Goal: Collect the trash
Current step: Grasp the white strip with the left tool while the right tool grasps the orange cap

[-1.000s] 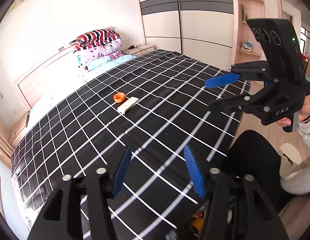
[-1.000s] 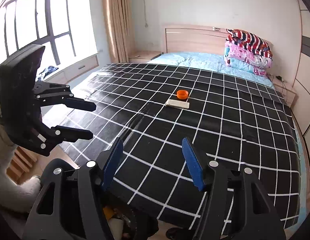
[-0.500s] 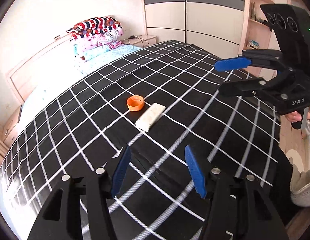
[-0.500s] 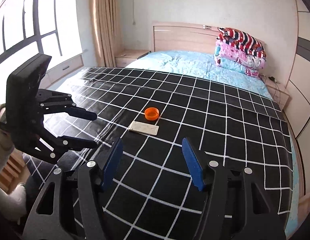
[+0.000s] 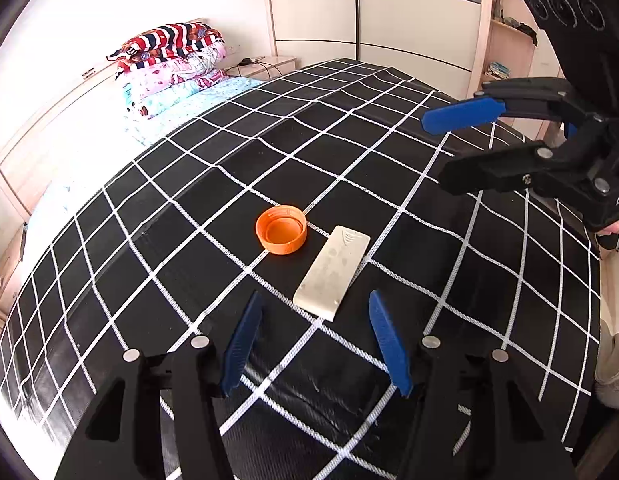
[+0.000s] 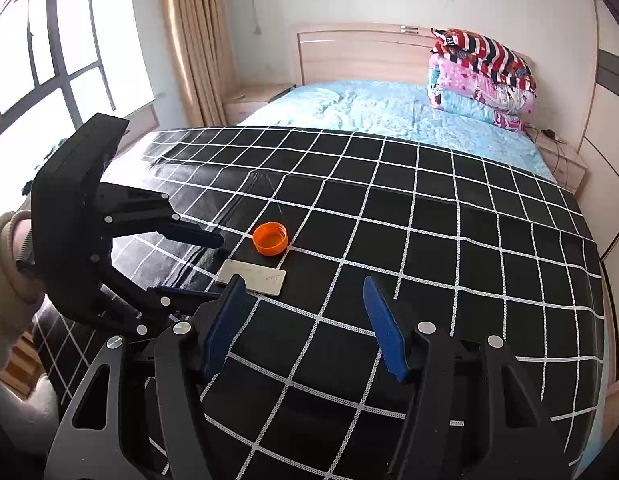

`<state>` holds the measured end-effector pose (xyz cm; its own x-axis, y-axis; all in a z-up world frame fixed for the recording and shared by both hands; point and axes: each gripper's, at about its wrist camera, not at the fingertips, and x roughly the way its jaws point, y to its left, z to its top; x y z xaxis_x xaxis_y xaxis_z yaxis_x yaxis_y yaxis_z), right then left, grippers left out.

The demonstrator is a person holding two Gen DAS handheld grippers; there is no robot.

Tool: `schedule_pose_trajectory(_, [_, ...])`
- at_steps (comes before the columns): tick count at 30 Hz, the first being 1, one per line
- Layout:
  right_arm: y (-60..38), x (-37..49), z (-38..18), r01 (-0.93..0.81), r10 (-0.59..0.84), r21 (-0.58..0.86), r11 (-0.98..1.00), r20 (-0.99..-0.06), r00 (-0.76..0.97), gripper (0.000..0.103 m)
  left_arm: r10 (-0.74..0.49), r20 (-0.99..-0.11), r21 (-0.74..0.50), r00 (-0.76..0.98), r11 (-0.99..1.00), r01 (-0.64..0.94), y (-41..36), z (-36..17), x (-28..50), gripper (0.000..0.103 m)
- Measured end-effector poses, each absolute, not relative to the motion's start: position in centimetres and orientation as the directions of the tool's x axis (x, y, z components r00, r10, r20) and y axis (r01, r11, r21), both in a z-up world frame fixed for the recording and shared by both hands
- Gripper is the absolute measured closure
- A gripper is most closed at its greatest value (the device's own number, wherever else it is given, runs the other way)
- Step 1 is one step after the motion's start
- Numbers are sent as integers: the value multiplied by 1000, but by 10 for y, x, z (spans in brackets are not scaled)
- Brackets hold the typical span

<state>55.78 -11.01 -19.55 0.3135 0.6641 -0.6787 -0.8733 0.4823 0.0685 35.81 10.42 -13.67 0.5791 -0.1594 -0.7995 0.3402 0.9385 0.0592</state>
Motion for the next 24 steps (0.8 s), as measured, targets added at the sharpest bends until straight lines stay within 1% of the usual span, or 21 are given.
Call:
schedule_pose_trajectory(3, [-106, 560, -198, -875, 666, 77, 478, -682, 304, 42, -164, -792, 51, 589, 942, 331, 104, -137, 361, 50])
schedule_pose_trajectory(5, [-102, 563, -202, -876, 666, 92, 474, -688, 288, 42, -178, -785, 42, 593, 940, 339, 102, -138, 361, 56])
schedule_pose_trajectory(9, [-97, 566, -210, -875, 662, 105, 473, -698, 274, 42, -179, -785, 47, 593, 937, 346, 97, -136, 360, 76])
schedule_pose_trajectory(10, [-96, 567, -211, -875, 661, 109, 472, -700, 269, 42, -174, -786, 52, 593, 937, 344, 96, -136, 360, 78])
schedule_pose_trajectory(15, [-84, 567, -216, -885, 657, 110, 453, -712, 247, 42, -166, -786, 46, 595, 945, 325, 101, -136, 352, 80])
schedule_pose_trajectory(24, [-50, 573, -222, -904, 622, 57, 425, -744, 245, 42, -126, -783, 39, 609, 967, 251, 124, -127, 319, 80])
